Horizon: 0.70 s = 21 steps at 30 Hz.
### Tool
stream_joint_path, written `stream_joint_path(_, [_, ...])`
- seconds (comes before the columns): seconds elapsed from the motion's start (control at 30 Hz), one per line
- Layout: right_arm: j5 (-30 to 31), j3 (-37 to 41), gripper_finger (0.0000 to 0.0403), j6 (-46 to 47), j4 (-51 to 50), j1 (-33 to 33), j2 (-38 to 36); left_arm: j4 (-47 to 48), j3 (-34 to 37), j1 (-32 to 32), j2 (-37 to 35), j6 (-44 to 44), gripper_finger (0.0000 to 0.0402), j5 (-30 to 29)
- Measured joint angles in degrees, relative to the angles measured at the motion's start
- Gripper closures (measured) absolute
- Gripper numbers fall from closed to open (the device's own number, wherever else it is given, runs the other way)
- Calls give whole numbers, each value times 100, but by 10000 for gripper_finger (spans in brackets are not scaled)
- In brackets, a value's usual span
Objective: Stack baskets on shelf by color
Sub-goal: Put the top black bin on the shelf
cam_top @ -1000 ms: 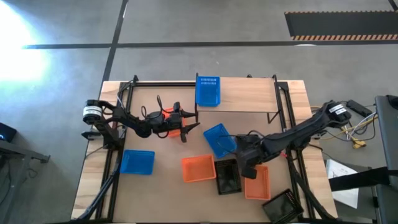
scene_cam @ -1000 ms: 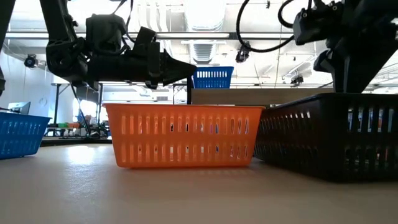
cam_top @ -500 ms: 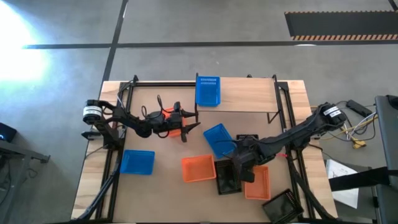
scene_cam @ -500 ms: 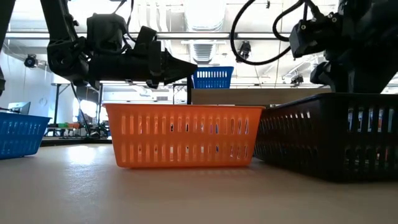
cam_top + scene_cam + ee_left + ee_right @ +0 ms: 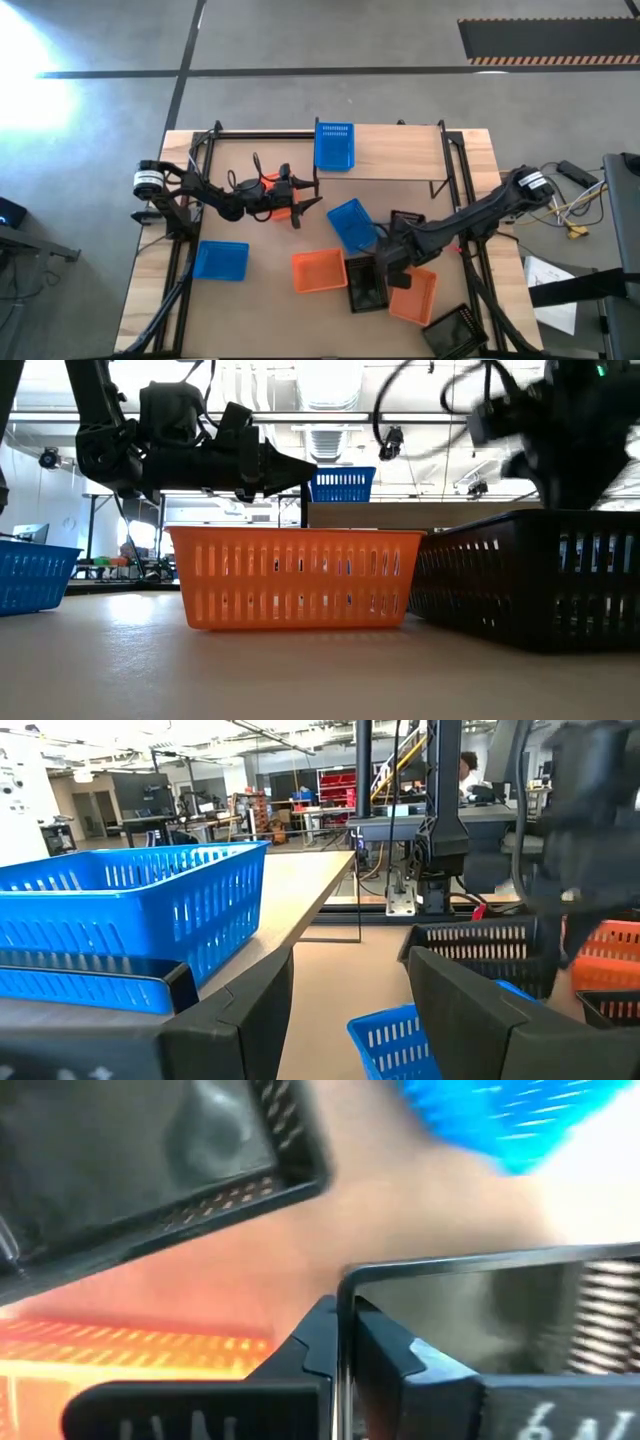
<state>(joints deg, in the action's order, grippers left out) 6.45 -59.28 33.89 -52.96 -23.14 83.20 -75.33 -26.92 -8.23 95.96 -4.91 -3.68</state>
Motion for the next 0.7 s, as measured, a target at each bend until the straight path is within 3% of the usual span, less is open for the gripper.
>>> stream_joint_path(0.17, [709,-1222,391,-196,-1130,11,-111,0,2,0,0,-2,217,0])
stream_joint_path(0.33, [1672,-2549,392,-1395,-1546,385,-99,2,5,0,0,-44,217,0])
stream_joint_path(0.47, [1819,-3020,392,-2598,-1579,1264,-98,96,7,0,0,-44,217,0])
stream_joint_path(0.7, [1726,-3092,392,-4144,-1559,3102,30,405,89,77,-46,9,217,4])
